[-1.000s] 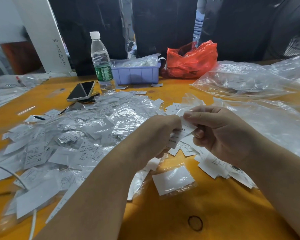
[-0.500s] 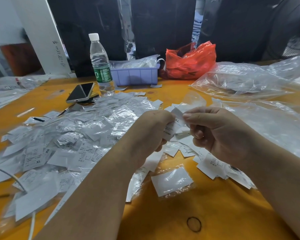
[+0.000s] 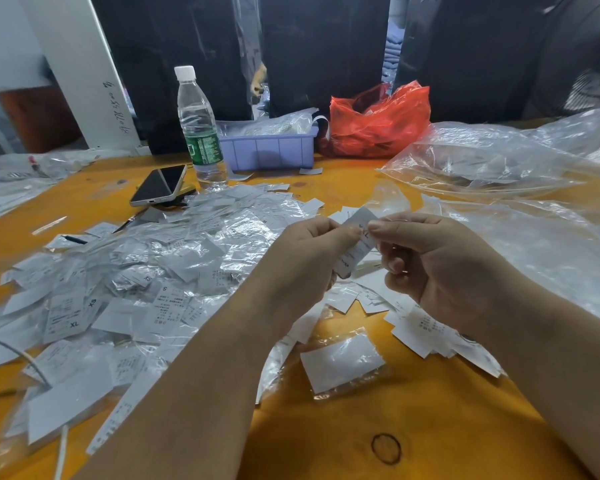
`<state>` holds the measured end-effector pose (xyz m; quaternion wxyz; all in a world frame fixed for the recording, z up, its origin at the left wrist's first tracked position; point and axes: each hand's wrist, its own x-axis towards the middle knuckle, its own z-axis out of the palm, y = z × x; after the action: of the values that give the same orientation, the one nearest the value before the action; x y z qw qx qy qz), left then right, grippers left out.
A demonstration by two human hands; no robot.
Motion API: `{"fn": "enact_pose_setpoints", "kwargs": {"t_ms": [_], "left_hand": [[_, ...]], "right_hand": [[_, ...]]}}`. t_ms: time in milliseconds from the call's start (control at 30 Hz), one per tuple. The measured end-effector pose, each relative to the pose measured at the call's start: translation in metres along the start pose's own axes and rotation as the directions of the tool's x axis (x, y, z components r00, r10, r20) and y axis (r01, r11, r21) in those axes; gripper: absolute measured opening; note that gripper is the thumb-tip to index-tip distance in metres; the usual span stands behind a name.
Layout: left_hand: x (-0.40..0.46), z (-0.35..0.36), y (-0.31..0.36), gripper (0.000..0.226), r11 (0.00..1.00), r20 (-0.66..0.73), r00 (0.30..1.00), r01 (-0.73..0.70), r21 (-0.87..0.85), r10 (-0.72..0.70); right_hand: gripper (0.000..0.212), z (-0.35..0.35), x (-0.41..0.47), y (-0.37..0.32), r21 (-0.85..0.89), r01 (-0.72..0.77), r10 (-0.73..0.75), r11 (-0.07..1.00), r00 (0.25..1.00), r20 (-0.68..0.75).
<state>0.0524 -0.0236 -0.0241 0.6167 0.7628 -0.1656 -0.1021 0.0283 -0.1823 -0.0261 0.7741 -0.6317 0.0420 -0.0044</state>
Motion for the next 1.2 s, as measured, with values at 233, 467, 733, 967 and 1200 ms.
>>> {"fn": "enact_pose_setpoints", "kwargs": {"t_ms": [233,467,733,967,1200], "left_hand": [[0.0007,-0.0001,-0.0022,0.018,0.999,-0.046,0.998,-0.031,0.030,0.032],[0.0016,0.0021,-0.0046,0.018,0.999,-0.068,0.997,-0.038,0.028,0.040],[0.0024,0.0038,-0.0059,0.021,0.997,-0.014,1.000,-0.006,0.073,0.007],[0.0016,0.0031,-0.0035,0.024,0.996,-0.094,0.994,-0.051,0.076,0.058],[-0.0011,0.0042,-0.0026,0.026,0.996,-0.127,0.989,-0.076,0.040,0.081]], "right_hand": [[0.010,-0.0011,0.0014,0.0000,0.063,0.031,-0.026,0.998,0.996,-0.081],[0.008,0.0010,0.0013,0.0031,0.018,0.037,-0.036,0.999,0.997,-0.075],[0.012,0.0023,0.0017,0.0035,0.041,0.027,-0.023,0.999,0.997,-0.078],[0.026,-0.0019,0.0037,0.0054,-0.016,-0.006,0.006,1.000,1.000,0.012],[0.017,-0.0035,0.0048,0.0074,-0.070,-0.001,0.007,0.998,0.997,0.081]]}}
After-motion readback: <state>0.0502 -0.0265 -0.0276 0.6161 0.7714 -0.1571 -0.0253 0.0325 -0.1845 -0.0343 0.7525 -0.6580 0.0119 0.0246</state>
